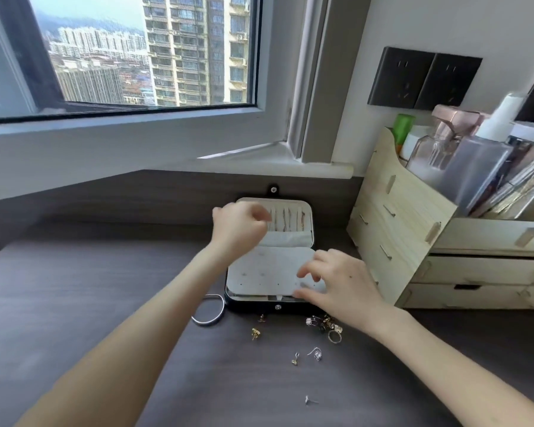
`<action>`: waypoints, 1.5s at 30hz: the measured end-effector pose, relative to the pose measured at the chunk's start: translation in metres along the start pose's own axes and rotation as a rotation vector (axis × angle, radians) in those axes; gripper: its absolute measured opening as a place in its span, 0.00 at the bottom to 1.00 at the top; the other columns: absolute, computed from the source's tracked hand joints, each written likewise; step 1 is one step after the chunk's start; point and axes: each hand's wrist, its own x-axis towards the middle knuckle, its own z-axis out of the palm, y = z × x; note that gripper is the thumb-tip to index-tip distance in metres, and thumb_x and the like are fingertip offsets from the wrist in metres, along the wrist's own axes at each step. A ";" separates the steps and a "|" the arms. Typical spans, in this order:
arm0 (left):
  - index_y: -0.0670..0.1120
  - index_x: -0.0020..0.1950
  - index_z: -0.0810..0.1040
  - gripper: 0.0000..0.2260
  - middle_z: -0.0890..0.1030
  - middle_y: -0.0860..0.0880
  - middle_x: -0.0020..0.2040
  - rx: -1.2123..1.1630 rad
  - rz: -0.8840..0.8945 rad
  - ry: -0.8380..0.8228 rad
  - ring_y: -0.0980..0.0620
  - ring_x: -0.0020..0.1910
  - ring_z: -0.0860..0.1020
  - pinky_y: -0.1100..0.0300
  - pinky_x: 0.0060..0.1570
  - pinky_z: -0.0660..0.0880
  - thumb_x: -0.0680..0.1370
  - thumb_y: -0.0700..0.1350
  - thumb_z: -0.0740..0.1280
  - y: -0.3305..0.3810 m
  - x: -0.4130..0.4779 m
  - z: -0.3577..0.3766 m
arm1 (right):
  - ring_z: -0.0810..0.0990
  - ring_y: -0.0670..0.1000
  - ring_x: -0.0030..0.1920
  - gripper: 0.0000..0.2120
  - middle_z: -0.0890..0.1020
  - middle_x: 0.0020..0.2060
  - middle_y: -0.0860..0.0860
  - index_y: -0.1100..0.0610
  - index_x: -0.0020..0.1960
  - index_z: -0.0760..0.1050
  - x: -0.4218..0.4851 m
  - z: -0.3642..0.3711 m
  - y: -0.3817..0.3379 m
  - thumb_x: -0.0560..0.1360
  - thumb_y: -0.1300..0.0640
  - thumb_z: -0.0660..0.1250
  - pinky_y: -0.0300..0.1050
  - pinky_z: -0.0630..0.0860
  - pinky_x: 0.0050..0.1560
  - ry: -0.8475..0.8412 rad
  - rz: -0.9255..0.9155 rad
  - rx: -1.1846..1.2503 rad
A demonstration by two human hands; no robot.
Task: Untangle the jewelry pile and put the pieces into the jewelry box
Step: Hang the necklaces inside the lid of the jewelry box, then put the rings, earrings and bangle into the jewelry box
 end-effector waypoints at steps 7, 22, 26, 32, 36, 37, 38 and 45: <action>0.53 0.44 0.81 0.12 0.83 0.55 0.45 -0.149 -0.178 -0.081 0.51 0.49 0.79 0.56 0.52 0.74 0.70 0.41 0.61 -0.036 -0.035 -0.040 | 0.71 0.52 0.28 0.09 0.72 0.27 0.49 0.55 0.34 0.74 0.002 -0.004 0.003 0.73 0.57 0.64 0.43 0.65 0.26 0.320 -0.208 -0.313; 0.49 0.42 0.79 0.03 0.73 0.54 0.38 0.194 -0.142 -0.206 0.51 0.42 0.73 0.62 0.37 0.65 0.75 0.42 0.68 -0.080 -0.094 -0.055 | 0.75 0.51 0.29 0.11 0.78 0.27 0.46 0.49 0.32 0.81 0.039 0.013 -0.063 0.69 0.50 0.63 0.39 0.69 0.27 0.319 -0.178 0.108; 0.47 0.46 0.81 0.03 0.72 0.52 0.42 0.190 -0.117 -0.251 0.51 0.42 0.73 0.65 0.31 0.64 0.75 0.46 0.70 -0.086 -0.091 -0.045 | 0.72 0.51 0.31 0.06 0.74 0.28 0.48 0.50 0.30 0.79 0.019 0.033 -0.095 0.65 0.52 0.69 0.41 0.66 0.32 0.159 -0.429 -0.078; 0.42 0.48 0.79 0.05 0.71 0.49 0.44 0.265 -0.053 -0.276 0.48 0.45 0.73 0.63 0.40 0.62 0.77 0.42 0.66 -0.095 -0.094 -0.040 | 0.71 0.52 0.30 0.13 0.72 0.27 0.49 0.52 0.26 0.72 0.019 0.047 -0.113 0.53 0.61 0.76 0.43 0.62 0.34 0.040 -0.439 -0.278; 0.41 0.48 0.79 0.07 0.71 0.49 0.45 0.281 -0.043 -0.271 0.45 0.47 0.75 0.60 0.44 0.66 0.78 0.44 0.66 -0.093 -0.097 -0.046 | 0.72 0.52 0.32 0.11 0.74 0.30 0.49 0.53 0.30 0.72 0.014 0.051 -0.111 0.58 0.61 0.75 0.44 0.61 0.37 0.093 -0.468 -0.265; 0.41 0.47 0.78 0.07 0.72 0.49 0.45 0.249 -0.051 -0.244 0.45 0.46 0.75 0.59 0.44 0.67 0.78 0.44 0.66 -0.092 -0.097 -0.048 | 0.73 0.52 0.34 0.10 0.74 0.31 0.49 0.53 0.32 0.73 0.012 0.051 -0.109 0.60 0.60 0.75 0.44 0.60 0.39 0.109 -0.472 -0.235; 0.42 0.46 0.78 0.06 0.73 0.49 0.44 0.202 -0.067 -0.213 0.46 0.45 0.75 0.59 0.43 0.68 0.77 0.45 0.67 -0.089 -0.098 -0.051 | 0.73 0.53 0.35 0.10 0.74 0.33 0.49 0.53 0.34 0.74 0.009 0.049 -0.106 0.61 0.61 0.74 0.45 0.61 0.39 0.140 -0.465 -0.184; 0.48 0.42 0.77 0.04 0.76 0.57 0.39 -0.139 -0.024 -0.168 0.60 0.38 0.73 0.72 0.36 0.67 0.77 0.42 0.68 -0.040 -0.091 -0.046 | 0.74 0.54 0.35 0.10 0.77 0.34 0.49 0.55 0.36 0.75 -0.002 0.011 -0.029 0.63 0.64 0.76 0.44 0.57 0.39 0.296 -0.140 -0.082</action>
